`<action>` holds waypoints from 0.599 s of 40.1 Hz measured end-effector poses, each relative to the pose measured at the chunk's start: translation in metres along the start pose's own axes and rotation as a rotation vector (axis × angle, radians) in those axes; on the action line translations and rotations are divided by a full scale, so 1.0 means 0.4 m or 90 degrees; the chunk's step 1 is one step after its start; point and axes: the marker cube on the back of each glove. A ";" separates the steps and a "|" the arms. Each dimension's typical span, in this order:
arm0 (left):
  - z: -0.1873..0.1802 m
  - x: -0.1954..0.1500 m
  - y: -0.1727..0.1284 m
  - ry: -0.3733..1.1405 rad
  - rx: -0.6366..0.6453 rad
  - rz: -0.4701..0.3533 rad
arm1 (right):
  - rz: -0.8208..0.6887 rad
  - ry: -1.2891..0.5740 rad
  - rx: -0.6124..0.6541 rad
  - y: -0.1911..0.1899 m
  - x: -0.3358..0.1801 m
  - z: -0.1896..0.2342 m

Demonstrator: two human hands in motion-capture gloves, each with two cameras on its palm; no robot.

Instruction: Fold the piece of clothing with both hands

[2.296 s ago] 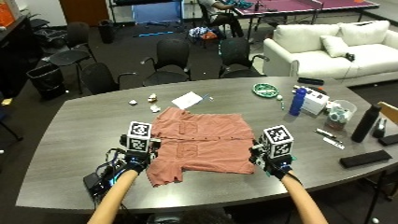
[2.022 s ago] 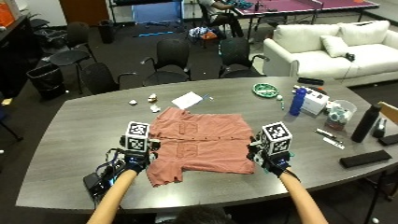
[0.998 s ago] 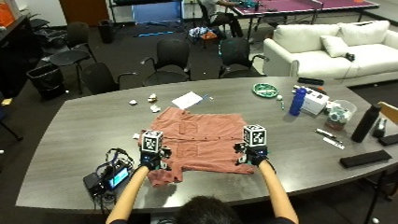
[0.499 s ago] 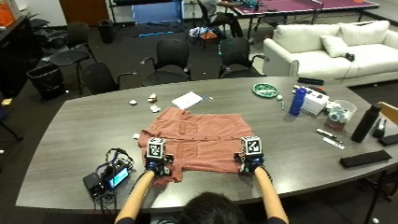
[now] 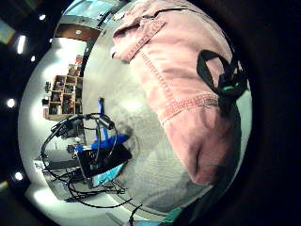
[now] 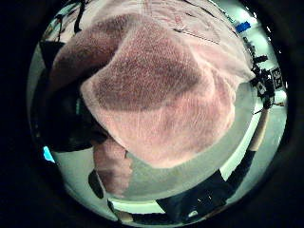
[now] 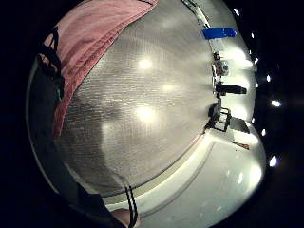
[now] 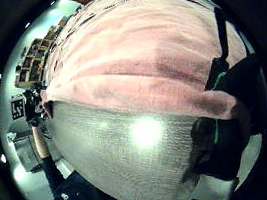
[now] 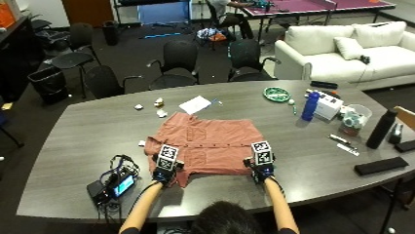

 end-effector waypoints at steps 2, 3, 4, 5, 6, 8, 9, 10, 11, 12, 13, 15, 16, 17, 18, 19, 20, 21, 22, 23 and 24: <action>-0.020 -0.010 0.024 0.000 0.009 -0.010 | -0.006 0.009 -0.014 0.018 0.008 -0.007; -0.032 -0.013 0.038 0.003 0.015 -0.009 | -0.012 0.010 -0.019 0.031 0.011 -0.012; -0.042 -0.013 0.052 0.011 0.022 -0.002 | -0.022 0.008 -0.021 0.046 0.015 -0.018; -0.049 -0.012 0.065 0.022 0.031 0.010 | -0.034 0.005 -0.021 0.062 0.021 -0.025; -0.050 -0.011 0.073 0.032 0.041 0.024 | -0.048 0.002 -0.016 0.079 0.028 -0.032; -0.033 -0.013 0.074 0.044 0.061 0.045 | -0.074 0.001 0.006 0.102 0.047 -0.044; -0.024 -0.014 0.072 0.048 0.069 0.052 | -0.083 0.000 0.018 0.107 0.057 -0.047; -0.023 -0.015 0.075 0.052 0.077 0.060 | -0.089 -0.001 0.027 0.110 0.068 -0.049; -0.031 -0.016 0.086 0.057 0.084 0.068 | -0.093 -0.004 0.035 0.113 0.080 -0.050; -0.048 -0.018 0.104 0.062 0.090 0.076 | -0.097 -0.009 0.042 0.120 0.094 -0.055; -0.070 -0.020 0.126 0.068 0.096 0.085 | -0.101 -0.015 0.049 0.136 0.106 -0.067; -0.125 -0.026 0.171 0.083 0.107 0.101 | -0.106 -0.027 0.068 0.187 0.128 -0.112; -0.155 -0.031 0.191 0.091 0.112 0.108 | -0.107 -0.030 0.080 0.217 0.138 -0.141; -0.185 -0.036 0.208 0.098 0.117 0.114 | -0.107 -0.032 0.092 0.245 0.147 -0.172; -0.214 -0.042 0.222 0.103 0.122 0.120 | -0.107 -0.032 0.103 0.271 0.155 -0.202; -0.241 -0.047 0.233 0.106 0.128 0.125 | -0.105 -0.030 0.113 0.293 0.162 -0.229; -0.266 -0.052 0.241 0.108 0.133 0.130 | -0.104 -0.027 0.123 0.312 0.167 -0.255; -0.289 -0.056 0.245 0.109 0.139 0.134 | -0.102 -0.025 0.132 0.326 0.172 -0.278; -0.309 -0.061 0.244 0.108 0.145 0.135 | -0.099 -0.023 0.143 0.335 0.176 -0.299; -0.327 -0.066 0.239 0.107 0.150 0.134 | -0.094 -0.020 0.155 0.340 0.180 -0.319; -0.344 -0.071 0.230 0.104 0.153 0.131 | -0.087 -0.017 0.167 0.340 0.184 -0.340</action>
